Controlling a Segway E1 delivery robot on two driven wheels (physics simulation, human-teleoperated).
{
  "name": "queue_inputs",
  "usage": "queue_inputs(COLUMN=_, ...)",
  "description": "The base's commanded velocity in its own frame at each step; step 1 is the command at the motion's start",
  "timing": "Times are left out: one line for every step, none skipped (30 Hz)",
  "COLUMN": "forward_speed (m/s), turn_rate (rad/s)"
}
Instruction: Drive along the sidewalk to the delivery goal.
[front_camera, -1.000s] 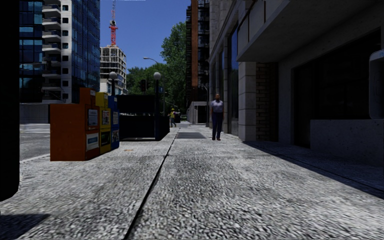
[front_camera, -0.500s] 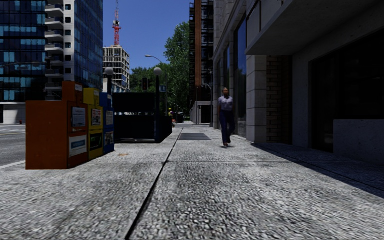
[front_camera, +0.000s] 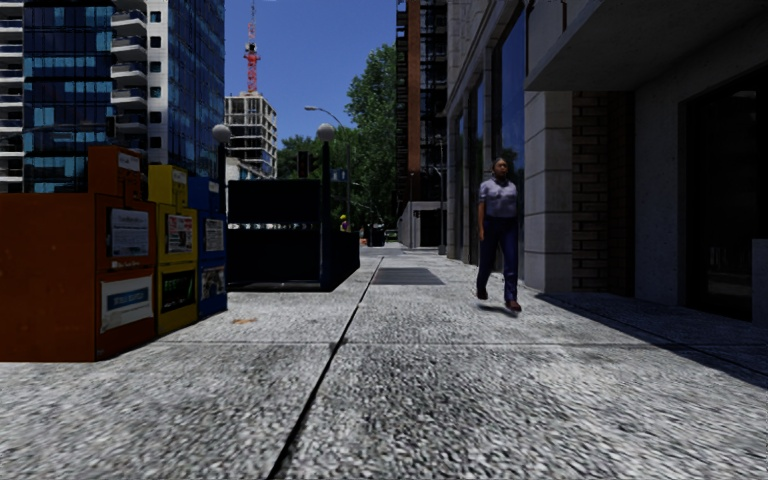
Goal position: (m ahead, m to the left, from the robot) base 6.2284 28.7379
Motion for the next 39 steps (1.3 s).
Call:
queue_inputs(forward_speed=1.35, turn_rate=0.0)
queue_inputs(forward_speed=1.35, turn_rate=0.0)
queue_inputs(forward_speed=1.35, turn_rate=0.0)
queue_inputs(forward_speed=1.35, turn_rate=0.0)
queue_inputs(forward_speed=1.35, turn_rate=0.0)
queue_inputs(forward_speed=1.35, turn_rate=0.0)
queue_inputs(forward_speed=1.35, turn_rate=0.0)
queue_inputs(forward_speed=1.36, turn_rate=0.0)
queue_inputs(forward_speed=1.37, turn_rate=0.0)
queue_inputs(forward_speed=1.37, turn_rate=0.0)
queue_inputs(forward_speed=1.37, turn_rate=0.0)
queue_inputs(forward_speed=1.38, turn_rate=0.0)
queue_inputs(forward_speed=1.41, turn_rate=0.0)
queue_inputs(forward_speed=1.46, turn_rate=0.0)
queue_inputs(forward_speed=1.47, turn_rate=0.0)
queue_inputs(forward_speed=1.47, turn_rate=0.0)
queue_inputs(forward_speed=1.48, turn_rate=0.0)
queue_inputs(forward_speed=1.48, turn_rate=0.0)
queue_inputs(forward_speed=1.48, turn_rate=0.0)
queue_inputs(forward_speed=1.48, turn_rate=0.0)
queue_inputs(forward_speed=1.48, turn_rate=0.0)
queue_inputs(forward_speed=1.48, turn_rate=0.0)
queue_inputs(forward_speed=1.48, turn_rate=0.0)
queue_inputs(forward_speed=1.48, turn_rate=0.0)
queue_inputs(forward_speed=1.48, turn_rate=0.0)
queue_inputs(forward_speed=1.48, turn_rate=0.0)
queue_inputs(forward_speed=1.48, turn_rate=0.0)
queue_inputs(forward_speed=1.48, turn_rate=0.0)
queue_inputs(forward_speed=1.48, turn_rate=0.0)
queue_inputs(forward_speed=1.48, turn_rate=0.0)
queue_inputs(forward_speed=1.48, turn_rate=0.0)
queue_inputs(forward_speed=1.48, turn_rate=0.0)
queue_inputs(forward_speed=1.48, turn_rate=0.0)
queue_inputs(forward_speed=1.48, turn_rate=0.0)
queue_inputs(forward_speed=1.48, turn_rate=0.0)
queue_inputs(forward_speed=1.49, turn_rate=0.0)
queue_inputs(forward_speed=1.5, turn_rate=0.0)
queue_inputs(forward_speed=1.5, turn_rate=0.0)
queue_inputs(forward_speed=1.5, turn_rate=0.0)
